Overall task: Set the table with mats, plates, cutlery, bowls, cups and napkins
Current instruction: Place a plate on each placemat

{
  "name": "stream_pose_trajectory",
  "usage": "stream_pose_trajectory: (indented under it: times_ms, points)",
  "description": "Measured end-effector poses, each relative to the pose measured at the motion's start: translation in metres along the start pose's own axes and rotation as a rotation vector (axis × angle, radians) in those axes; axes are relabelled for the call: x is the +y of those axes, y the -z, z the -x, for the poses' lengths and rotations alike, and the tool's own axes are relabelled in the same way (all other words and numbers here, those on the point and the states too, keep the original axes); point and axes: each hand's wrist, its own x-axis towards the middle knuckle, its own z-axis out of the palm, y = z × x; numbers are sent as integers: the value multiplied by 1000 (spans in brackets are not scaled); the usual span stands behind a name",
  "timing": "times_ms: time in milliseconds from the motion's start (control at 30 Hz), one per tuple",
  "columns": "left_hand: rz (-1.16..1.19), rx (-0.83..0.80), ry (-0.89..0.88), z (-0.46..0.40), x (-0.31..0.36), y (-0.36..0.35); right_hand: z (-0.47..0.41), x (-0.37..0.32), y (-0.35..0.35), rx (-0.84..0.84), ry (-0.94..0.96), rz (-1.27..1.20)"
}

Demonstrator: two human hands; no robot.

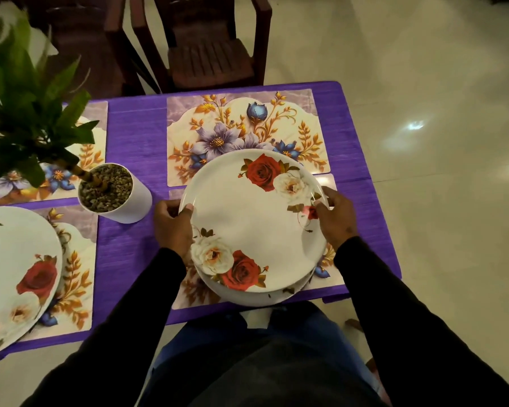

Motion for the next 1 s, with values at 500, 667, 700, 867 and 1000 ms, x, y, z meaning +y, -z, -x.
stream_pose_trajectory:
  times_ms: [500,667,700,867,1000]
  points:
    - [146,299,68,95,23,-76,-90,25,69,-171,161,-96]
    - [317,386,153,137,26,-99,-114,17,88,-231,136,-167]
    - [346,391,161,142,25,-100,-116,14,90,-240,143,-175]
    - [428,363,194,152,23,-107,-129,2,94,-312,191,-164]
    - [464,333,173,157,24,-124,-142,0,104,-316,271,-92]
